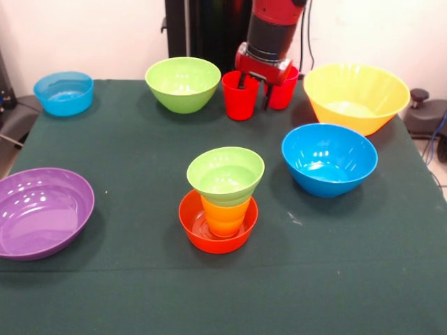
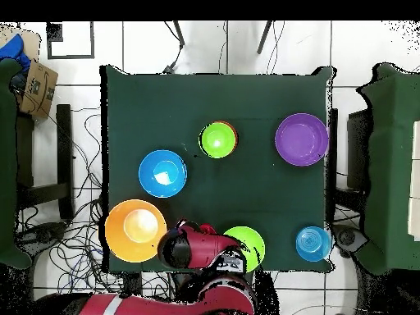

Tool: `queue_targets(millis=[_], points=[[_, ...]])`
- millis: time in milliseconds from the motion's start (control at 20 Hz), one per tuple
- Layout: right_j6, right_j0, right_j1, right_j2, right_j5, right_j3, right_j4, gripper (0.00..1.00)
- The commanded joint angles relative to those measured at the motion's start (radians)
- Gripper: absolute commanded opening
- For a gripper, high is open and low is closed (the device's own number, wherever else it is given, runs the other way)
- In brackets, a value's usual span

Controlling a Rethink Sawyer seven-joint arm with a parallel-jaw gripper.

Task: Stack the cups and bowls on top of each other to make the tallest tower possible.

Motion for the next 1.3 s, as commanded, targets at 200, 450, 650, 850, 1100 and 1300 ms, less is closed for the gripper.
queue_targets(millis=[200,450,650,850,1100,1300], points=[[0.136,-0.019,0.057,0.079,-0.070,0.036,-0.014,0.00],[0.105,-0.066,0.004,0.112,-0.008,0.055,-0.025,0.00],[0.087,-0.081,-0.071,0.128,0.068,0.076,-0.014,0.00],[0.046,-0.120,-0.141,0.150,0.153,0.078,-0.015,0.00],[0.011,-0.132,-0.207,0.176,0.267,0.052,-0.005,0.00],[-0.014,-0.134,-0.275,0.195,0.411,-0.003,0.015,0.00]])
